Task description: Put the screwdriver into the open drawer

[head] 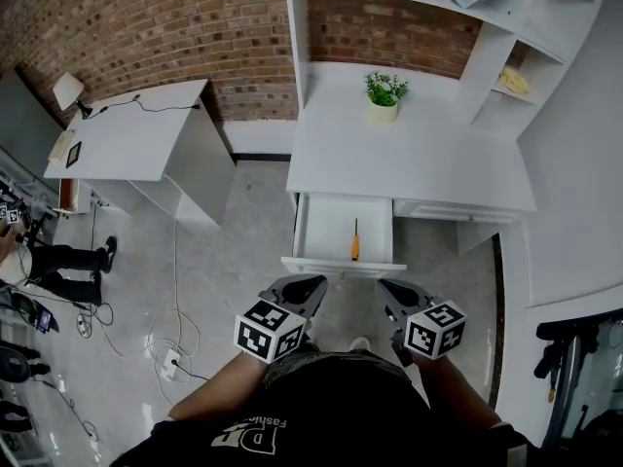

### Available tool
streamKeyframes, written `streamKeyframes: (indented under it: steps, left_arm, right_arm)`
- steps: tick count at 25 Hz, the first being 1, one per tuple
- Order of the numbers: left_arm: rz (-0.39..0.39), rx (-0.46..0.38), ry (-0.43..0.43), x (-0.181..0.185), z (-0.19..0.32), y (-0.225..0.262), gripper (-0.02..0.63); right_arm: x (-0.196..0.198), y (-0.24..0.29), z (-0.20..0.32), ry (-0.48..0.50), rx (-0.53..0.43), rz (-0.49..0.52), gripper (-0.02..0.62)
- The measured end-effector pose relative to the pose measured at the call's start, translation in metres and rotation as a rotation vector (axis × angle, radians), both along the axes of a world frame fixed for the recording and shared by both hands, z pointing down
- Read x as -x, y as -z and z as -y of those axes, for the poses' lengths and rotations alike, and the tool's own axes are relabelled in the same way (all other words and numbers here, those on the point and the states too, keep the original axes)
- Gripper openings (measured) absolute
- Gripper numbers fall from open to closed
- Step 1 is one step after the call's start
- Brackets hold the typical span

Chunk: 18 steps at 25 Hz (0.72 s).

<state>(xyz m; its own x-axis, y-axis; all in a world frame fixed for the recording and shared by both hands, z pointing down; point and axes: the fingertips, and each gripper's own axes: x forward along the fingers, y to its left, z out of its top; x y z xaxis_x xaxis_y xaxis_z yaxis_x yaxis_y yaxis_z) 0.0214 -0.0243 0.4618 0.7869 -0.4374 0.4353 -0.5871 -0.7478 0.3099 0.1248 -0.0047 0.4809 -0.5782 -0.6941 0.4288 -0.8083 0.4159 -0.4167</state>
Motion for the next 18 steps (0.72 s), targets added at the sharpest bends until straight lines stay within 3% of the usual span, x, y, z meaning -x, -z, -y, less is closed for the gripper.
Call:
streamKeyframes:
  steps: [18]
  left_arm:
    - [-0.005,0.005,-0.01,0.0056,0.0039,-0.004,0.018]
  right_arm:
    - [0.0048,-0.0056,0.0044,-0.027,0.008,0.006,0.005]
